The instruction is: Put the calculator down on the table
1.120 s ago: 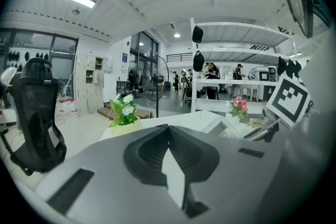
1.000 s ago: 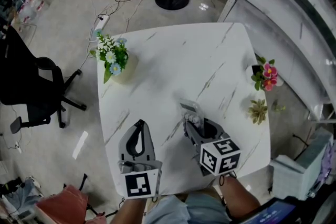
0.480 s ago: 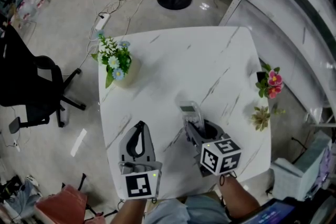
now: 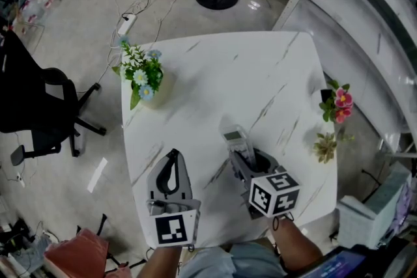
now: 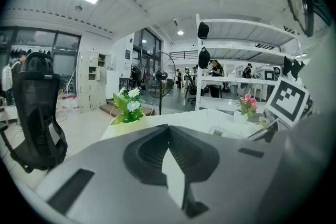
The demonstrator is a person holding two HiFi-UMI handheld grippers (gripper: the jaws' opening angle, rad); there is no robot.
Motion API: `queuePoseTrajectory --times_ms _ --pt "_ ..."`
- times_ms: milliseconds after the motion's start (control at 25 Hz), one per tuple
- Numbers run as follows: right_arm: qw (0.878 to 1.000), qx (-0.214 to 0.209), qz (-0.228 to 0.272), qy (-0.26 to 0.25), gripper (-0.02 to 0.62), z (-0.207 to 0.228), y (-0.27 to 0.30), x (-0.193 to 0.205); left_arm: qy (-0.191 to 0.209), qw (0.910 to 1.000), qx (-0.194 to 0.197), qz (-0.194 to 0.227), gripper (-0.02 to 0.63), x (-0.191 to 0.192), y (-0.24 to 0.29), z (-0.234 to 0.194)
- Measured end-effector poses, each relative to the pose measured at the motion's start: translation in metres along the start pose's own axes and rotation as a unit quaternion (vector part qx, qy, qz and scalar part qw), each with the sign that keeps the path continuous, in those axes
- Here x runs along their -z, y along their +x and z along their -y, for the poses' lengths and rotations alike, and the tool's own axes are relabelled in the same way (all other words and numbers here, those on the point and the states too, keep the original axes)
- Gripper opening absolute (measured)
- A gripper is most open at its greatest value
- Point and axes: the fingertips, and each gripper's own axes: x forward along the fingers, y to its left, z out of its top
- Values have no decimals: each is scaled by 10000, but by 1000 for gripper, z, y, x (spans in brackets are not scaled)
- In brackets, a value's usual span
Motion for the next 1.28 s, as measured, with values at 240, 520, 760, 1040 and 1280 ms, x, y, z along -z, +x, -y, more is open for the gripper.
queuePoseTrajectory --times_ms 240,520,760,1040,1280 --pt "10000 65 25 -47 162 7 -3 -1 14 10000 26 17 8 -2 0 2" --pt "10000 69 60 15 180 17 -6 0 30 10000 59 18 8 -2 0 6" --pt "9996 32 160 213 199 30 -9 1 68 9999 78 0 8 -2 0 7" --pt "9987 -99 315 380 214 38 -10 3 115 9999 105 -52 8 0 0 10" --pt "9985 -82 343 429 231 47 -11 5 165 9998 127 -81 7 2 -1 12"
